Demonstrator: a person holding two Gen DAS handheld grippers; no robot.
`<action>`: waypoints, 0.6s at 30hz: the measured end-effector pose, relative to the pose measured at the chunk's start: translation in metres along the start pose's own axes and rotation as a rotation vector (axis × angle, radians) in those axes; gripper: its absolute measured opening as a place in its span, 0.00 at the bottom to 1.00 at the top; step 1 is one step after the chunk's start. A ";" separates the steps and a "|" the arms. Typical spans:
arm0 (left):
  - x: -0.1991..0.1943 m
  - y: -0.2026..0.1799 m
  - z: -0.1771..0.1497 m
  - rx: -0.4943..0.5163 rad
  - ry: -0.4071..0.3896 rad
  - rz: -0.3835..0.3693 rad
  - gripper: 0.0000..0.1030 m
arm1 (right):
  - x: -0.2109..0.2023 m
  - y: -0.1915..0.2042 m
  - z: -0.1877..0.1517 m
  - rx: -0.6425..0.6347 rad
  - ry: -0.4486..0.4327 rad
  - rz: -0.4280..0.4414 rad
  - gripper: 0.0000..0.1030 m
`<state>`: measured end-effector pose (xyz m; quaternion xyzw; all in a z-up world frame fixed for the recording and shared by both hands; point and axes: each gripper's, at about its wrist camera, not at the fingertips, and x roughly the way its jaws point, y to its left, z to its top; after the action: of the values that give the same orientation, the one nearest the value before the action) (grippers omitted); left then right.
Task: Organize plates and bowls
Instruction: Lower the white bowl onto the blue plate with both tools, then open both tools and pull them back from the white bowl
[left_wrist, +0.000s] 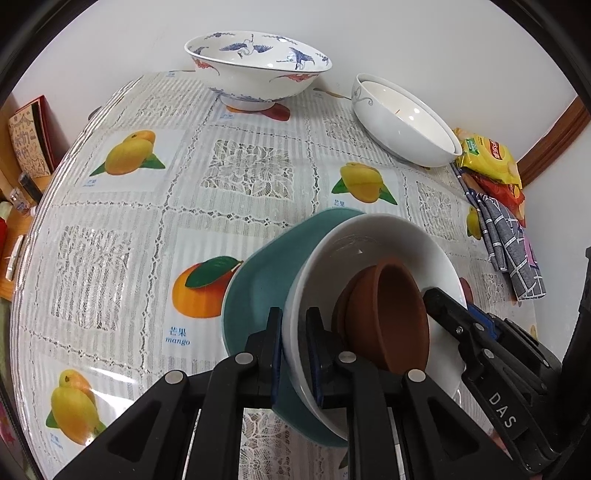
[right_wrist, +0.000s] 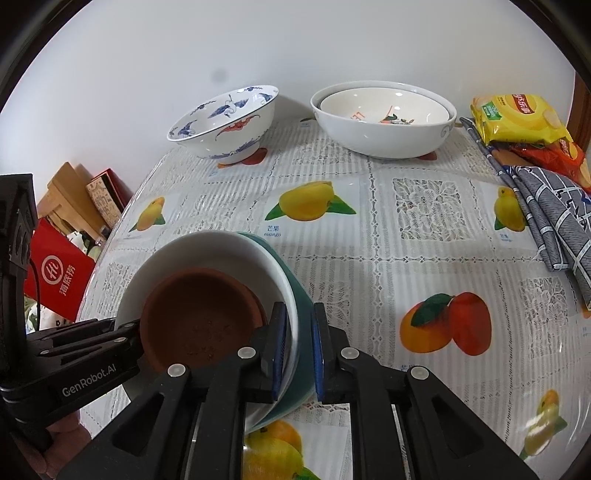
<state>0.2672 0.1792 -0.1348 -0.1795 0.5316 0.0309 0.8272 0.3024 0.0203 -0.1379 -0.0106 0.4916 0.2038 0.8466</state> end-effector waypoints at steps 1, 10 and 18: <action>-0.001 0.000 -0.001 -0.001 -0.001 0.000 0.16 | -0.002 0.000 0.000 0.000 -0.001 0.000 0.13; -0.019 0.002 -0.005 0.004 -0.024 0.005 0.21 | -0.014 -0.002 -0.007 0.004 -0.013 -0.002 0.16; -0.044 0.003 -0.020 0.000 -0.056 0.001 0.25 | -0.037 0.000 -0.019 0.017 -0.025 0.004 0.16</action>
<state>0.2304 0.1815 -0.1034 -0.1783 0.5084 0.0361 0.8417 0.2708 0.0034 -0.1166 0.0000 0.4825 0.2013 0.8524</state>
